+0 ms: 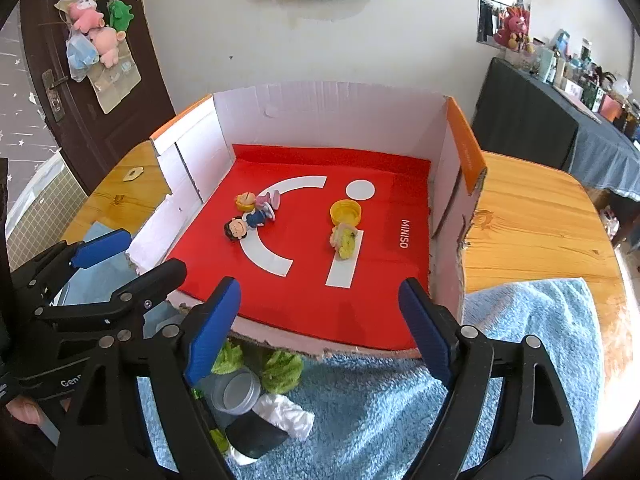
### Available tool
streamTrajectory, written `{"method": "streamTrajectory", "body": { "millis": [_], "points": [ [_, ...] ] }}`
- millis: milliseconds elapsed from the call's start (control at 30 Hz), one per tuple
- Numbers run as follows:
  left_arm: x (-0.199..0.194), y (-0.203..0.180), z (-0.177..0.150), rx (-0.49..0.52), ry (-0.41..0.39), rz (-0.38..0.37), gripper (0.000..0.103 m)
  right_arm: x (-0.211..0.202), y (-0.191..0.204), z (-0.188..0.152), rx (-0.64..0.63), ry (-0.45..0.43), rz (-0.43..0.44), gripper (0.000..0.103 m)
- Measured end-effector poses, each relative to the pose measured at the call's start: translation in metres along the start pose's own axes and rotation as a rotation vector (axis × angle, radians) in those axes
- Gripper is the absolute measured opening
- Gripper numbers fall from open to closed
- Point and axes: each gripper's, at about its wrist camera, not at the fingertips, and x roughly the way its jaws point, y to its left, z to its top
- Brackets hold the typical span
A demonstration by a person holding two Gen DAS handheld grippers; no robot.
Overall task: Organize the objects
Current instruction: 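Withdraw both open tools out of the box back over the towel, then move left tool to the clear plastic box while right tool approaches the green lettuce toy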
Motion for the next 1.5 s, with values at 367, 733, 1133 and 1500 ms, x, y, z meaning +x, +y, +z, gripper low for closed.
{"method": "streamTrajectory", "body": {
  "millis": [367, 733, 1133, 1500],
  "points": [
    [-0.012, -0.005, -0.011, 0.001, -0.009, 0.019, 0.089, -0.016, 0.002, -0.014, -0.007, -0.014, -0.016, 0.091],
    [-0.020, -0.002, -0.024, -0.014, -0.005, 0.027, 0.090, -0.027, 0.005, -0.029, -0.011, -0.021, -0.012, 0.095],
    [-0.023, 0.001, -0.043, -0.029, 0.016, 0.024, 0.090, -0.029, 0.012, -0.051, -0.018, -0.009, -0.007, 0.095],
    [-0.021, 0.002, -0.058, -0.034, 0.036, 0.025, 0.090, -0.026, 0.012, -0.068, -0.015, 0.012, -0.002, 0.095]
  ]
}}
